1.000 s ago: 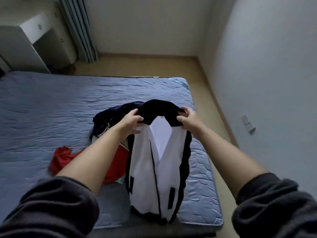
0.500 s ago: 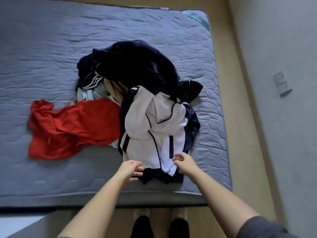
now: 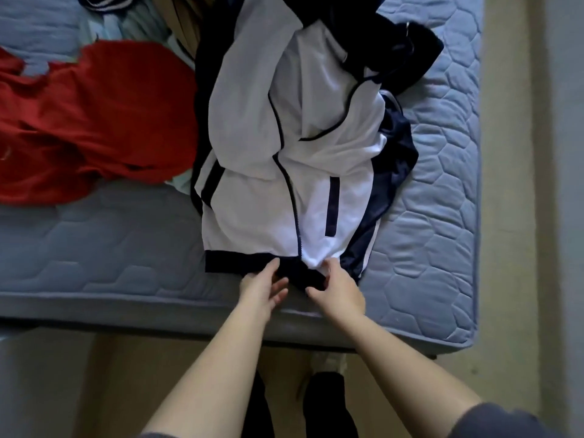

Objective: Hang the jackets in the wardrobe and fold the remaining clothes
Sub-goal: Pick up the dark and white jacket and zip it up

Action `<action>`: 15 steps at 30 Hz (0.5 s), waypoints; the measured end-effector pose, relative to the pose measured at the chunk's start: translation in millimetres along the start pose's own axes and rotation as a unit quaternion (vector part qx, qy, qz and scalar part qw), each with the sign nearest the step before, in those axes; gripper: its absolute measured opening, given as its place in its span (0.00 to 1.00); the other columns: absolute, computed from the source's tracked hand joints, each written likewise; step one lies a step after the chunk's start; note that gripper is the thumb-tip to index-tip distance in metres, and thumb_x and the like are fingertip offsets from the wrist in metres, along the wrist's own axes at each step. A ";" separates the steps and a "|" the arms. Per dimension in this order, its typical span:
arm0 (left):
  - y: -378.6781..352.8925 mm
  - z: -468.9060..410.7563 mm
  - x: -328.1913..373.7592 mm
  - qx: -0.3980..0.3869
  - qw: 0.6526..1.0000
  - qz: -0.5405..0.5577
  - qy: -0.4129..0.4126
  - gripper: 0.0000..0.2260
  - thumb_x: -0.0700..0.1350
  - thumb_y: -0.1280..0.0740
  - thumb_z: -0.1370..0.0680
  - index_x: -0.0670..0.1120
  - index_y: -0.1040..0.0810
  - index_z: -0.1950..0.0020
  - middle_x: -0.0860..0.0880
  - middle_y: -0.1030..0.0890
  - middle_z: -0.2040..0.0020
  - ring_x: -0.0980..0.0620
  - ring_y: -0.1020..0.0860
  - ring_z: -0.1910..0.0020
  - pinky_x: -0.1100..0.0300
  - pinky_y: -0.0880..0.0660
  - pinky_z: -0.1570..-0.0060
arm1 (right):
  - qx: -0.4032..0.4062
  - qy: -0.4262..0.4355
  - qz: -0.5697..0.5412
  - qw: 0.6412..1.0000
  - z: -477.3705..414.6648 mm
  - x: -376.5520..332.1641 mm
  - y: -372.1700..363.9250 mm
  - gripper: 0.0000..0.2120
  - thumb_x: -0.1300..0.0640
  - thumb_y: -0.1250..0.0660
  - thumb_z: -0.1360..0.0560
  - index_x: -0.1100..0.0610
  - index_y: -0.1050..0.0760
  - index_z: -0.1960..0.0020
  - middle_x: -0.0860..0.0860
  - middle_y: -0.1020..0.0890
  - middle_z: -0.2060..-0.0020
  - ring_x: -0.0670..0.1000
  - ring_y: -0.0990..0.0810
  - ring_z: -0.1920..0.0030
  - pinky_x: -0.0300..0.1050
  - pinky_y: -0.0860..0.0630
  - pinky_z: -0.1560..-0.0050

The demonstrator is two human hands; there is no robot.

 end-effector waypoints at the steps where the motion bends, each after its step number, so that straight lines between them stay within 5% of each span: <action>1: -3.0 -2.1 0.1 -0.001 1.000 0.012 0.001 0.12 0.46 0.28 0.26 0.43 0.27 0.48 0.46 0.21 0.54 0.52 0.21 0.65 0.61 0.25 0.73 | 0.018 0.021 0.081 0.996 1.0 -1.1 -2.9 0.25 0.46 0.29 0.31 0.46 0.35 0.39 0.46 0.26 0.48 0.52 0.24 0.47 0.47 0.28 0.56; 5: -3.3 -11.5 3.1 0.023 0.998 -0.030 -0.043 0.10 0.45 0.27 0.27 0.44 0.28 0.55 0.46 0.22 0.57 0.51 0.23 0.63 0.63 0.27 0.76 | 0.077 0.098 0.209 0.970 -5.8 -5.0 -0.2 0.21 0.48 0.33 0.27 0.49 0.34 0.37 0.50 0.25 0.45 0.55 0.24 0.46 0.49 0.36 0.52; 8: 21.4 -13.1 13.0 0.067 0.988 -0.078 -0.111 0.08 0.44 0.31 0.24 0.43 0.26 0.49 0.47 0.22 0.58 0.50 0.22 0.63 0.65 0.27 0.78 | 0.099 0.108 0.250 0.957 -15.0 5.9 29.4 0.15 0.51 0.37 0.27 0.50 0.30 0.41 0.51 0.24 0.47 0.56 0.23 0.48 0.49 0.39 0.55; 11: 48.4 -9.6 20.5 0.067 0.989 -0.047 -0.119 0.11 0.44 0.34 0.21 0.46 0.28 0.40 0.46 0.22 0.51 0.47 0.22 0.55 0.58 0.24 0.68 | 0.127 0.020 0.265 0.956 -16.5 37.8 69.5 0.13 0.56 0.39 0.26 0.52 0.31 0.41 0.52 0.23 0.45 0.57 0.22 0.47 0.49 0.35 0.53; 15: 45.8 -1.3 16.6 -0.018 0.996 0.004 -0.084 0.12 0.42 0.35 0.21 0.44 0.27 0.38 0.43 0.20 0.47 0.44 0.21 0.49 0.53 0.24 0.61 | 0.108 -0.187 0.109 0.970 -8.5 76.5 85.5 0.14 0.52 0.41 0.23 0.58 0.33 0.41 0.60 0.22 0.43 0.62 0.22 0.44 0.51 0.31 0.52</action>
Point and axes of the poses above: each hand's wrist, its own z-axis away from the middle knuckle, its own y-axis out of the back of the hand, x = y × z, the point moved 1 cm from there along -z, towards the middle knuckle
